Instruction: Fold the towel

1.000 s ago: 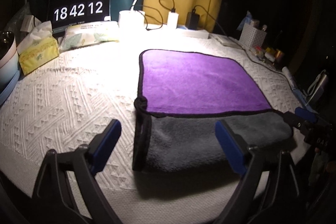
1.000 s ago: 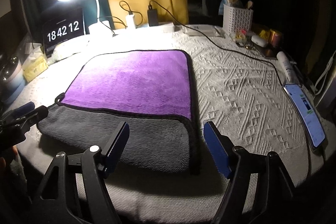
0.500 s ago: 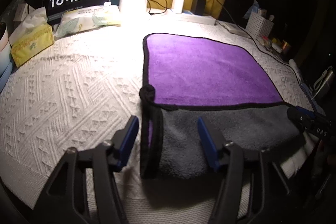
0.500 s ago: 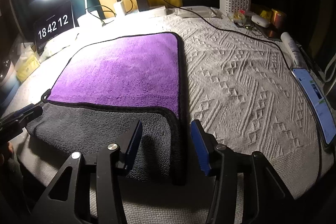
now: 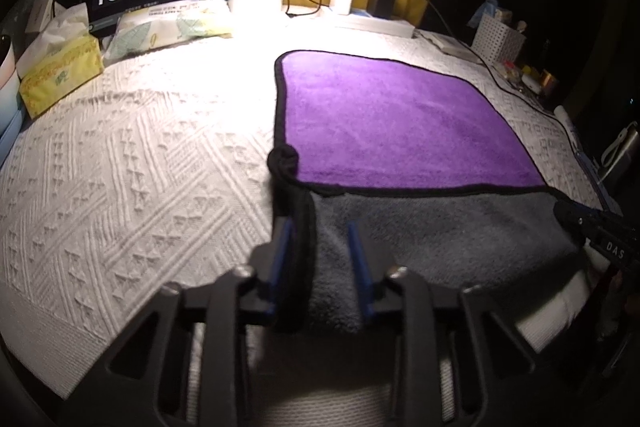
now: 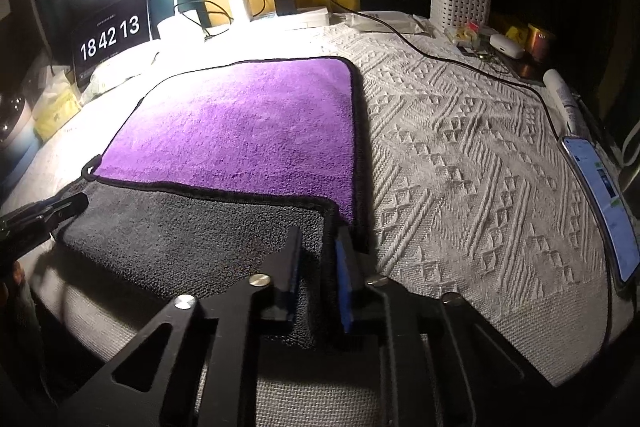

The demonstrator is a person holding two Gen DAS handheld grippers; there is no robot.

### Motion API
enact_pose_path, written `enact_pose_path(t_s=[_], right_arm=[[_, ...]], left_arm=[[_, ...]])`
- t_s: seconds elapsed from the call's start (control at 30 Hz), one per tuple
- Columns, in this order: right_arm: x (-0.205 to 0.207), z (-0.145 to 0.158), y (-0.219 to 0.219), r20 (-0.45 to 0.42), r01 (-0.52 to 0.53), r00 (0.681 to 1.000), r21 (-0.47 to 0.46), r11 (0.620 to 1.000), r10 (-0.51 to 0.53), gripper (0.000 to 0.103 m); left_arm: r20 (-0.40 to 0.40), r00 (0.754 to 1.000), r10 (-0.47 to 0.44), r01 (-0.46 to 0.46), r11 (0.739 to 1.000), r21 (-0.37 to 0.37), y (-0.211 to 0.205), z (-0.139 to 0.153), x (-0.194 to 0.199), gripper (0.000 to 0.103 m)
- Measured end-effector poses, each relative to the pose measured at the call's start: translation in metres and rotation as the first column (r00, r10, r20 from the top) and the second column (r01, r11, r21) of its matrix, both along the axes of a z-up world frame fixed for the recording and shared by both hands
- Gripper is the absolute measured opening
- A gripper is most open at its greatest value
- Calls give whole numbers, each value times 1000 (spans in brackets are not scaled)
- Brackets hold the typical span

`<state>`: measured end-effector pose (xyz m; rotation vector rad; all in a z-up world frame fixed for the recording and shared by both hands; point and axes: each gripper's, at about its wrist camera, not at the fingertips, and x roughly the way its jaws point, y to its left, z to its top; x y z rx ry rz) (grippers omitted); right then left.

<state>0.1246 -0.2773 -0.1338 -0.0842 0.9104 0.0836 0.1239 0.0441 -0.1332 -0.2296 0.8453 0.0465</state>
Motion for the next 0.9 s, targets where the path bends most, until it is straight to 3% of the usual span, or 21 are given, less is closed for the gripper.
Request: enact_pose_path(t_s=[0.13, 0.43, 0.9], right_arm=[[-4, 7, 3, 31, -10, 999, -28, 1000, 11, 7], [-5, 21, 7, 86, -23, 996, -38, 999, 26, 5], [8, 41, 9, 155, -30, 987, -40, 999, 36, 5]], left_arm=[[13, 1000, -2, 2, 1000, -6, 1, 3, -2, 11], [89, 996, -3, 4, 1000, -10, -2, 22, -9, 8], [142, 990, 11, -13, 1000, 10, 2, 39, -2, 6]])
